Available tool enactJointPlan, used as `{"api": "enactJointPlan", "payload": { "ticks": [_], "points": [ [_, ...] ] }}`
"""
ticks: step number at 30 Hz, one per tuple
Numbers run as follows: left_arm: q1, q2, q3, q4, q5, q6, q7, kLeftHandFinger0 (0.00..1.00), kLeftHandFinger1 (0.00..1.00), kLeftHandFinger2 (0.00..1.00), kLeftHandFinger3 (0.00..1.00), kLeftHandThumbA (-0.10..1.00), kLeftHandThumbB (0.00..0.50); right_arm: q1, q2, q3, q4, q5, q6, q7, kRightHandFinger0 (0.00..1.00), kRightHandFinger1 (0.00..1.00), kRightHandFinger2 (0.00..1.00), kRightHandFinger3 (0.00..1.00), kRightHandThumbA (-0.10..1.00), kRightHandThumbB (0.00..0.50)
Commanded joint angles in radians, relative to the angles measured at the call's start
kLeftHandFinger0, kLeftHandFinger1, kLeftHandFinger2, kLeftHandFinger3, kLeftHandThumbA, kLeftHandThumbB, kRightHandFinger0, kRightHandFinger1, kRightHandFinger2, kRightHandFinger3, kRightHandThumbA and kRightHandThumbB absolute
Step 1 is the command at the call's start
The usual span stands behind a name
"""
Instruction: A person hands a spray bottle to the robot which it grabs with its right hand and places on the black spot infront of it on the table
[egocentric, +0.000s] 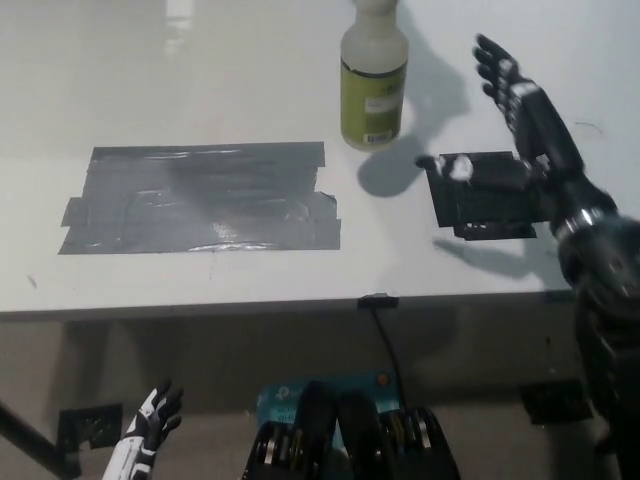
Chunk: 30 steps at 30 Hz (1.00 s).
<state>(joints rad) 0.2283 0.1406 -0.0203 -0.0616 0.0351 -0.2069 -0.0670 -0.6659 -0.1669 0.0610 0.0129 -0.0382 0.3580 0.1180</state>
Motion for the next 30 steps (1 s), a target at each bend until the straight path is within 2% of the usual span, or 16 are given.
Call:
{"api": "enactJointPlan", "payload": {
  "ticks": [1,5,10,11,14,16,19,25,28,30],
  "points": [
    [0.005,0.002,0.000,-0.030,0.002,-0.033,-0.004,1.00,1.00,1.00,1.00,0.95,0.209,-0.133,0.025,0.007,0.115,-0.022,0.057,-0.018,1.00,1.00,1.00,1.00,1.00,0.438],
    [0.005,0.001,-0.002,-0.040,0.004,-0.013,-0.005,1.00,1.00,1.00,1.00,0.97,0.243,-0.221,0.052,-0.003,0.239,-0.018,0.040,-0.028,1.00,1.00,1.00,1.00,1.00,0.463],
    [0.004,0.001,-0.001,-0.038,0.000,-0.019,-0.005,1.00,1.00,1.00,1.00,0.97,0.243,-0.310,0.073,0.003,0.354,-0.028,0.033,-0.027,1.00,1.00,1.00,1.00,1.00,0.436],
    [0.003,0.000,-0.001,-0.040,0.000,-0.016,-0.006,1.00,1.00,1.00,1.00,0.97,0.244,-0.335,0.081,0.004,0.391,-0.033,0.025,-0.037,1.00,1.00,1.00,1.00,1.00,0.459],
    [0.000,0.000,-0.002,-0.040,0.004,-0.019,-0.005,1.00,1.00,1.00,1.00,0.97,0.238,-0.373,0.090,0.009,0.448,-0.045,0.011,-0.049,1.00,1.00,1.00,1.00,1.00,0.464],
    [-0.003,0.000,-0.002,-0.043,0.006,-0.015,-0.004,1.00,1.00,1.00,1.00,0.97,0.241,-0.400,0.098,0.004,0.496,-0.023,-0.013,-0.027,1.00,1.00,1.00,1.00,1.00,0.462],
    [-0.004,0.003,-0.004,-0.047,0.013,-0.015,-0.005,1.00,1.00,1.00,1.00,0.98,0.234,-0.421,0.118,-0.023,0.536,0.025,-0.032,-0.006,1.00,1.00,1.00,1.00,1.00,0.422],
    [-0.011,0.005,0.000,-0.042,0.007,-0.011,-0.006,1.00,1.00,1.00,1.00,0.98,0.253,-0.442,0.140,-0.027,0.582,0.013,-0.029,-0.039,1.00,1.00,1.00,1.00,1.00,0.450],
    [-0.013,0.004,0.000,-0.052,0.010,-0.003,-0.005,1.00,1.00,1.00,1.00,0.98,0.253,-0.444,0.135,-0.006,0.585,-0.011,-0.028,-0.024,1.00,1.00,1.00,1.00,1.00,0.421],
    [-0.017,0.006,0.001,-0.056,0.009,0.000,-0.006,1.00,1.00,1.00,1.00,0.98,0.253,-0.445,0.128,0.008,0.598,-0.016,-0.052,-0.002,1.00,1.00,1.00,1.00,1.00,0.419]
  ]
}}
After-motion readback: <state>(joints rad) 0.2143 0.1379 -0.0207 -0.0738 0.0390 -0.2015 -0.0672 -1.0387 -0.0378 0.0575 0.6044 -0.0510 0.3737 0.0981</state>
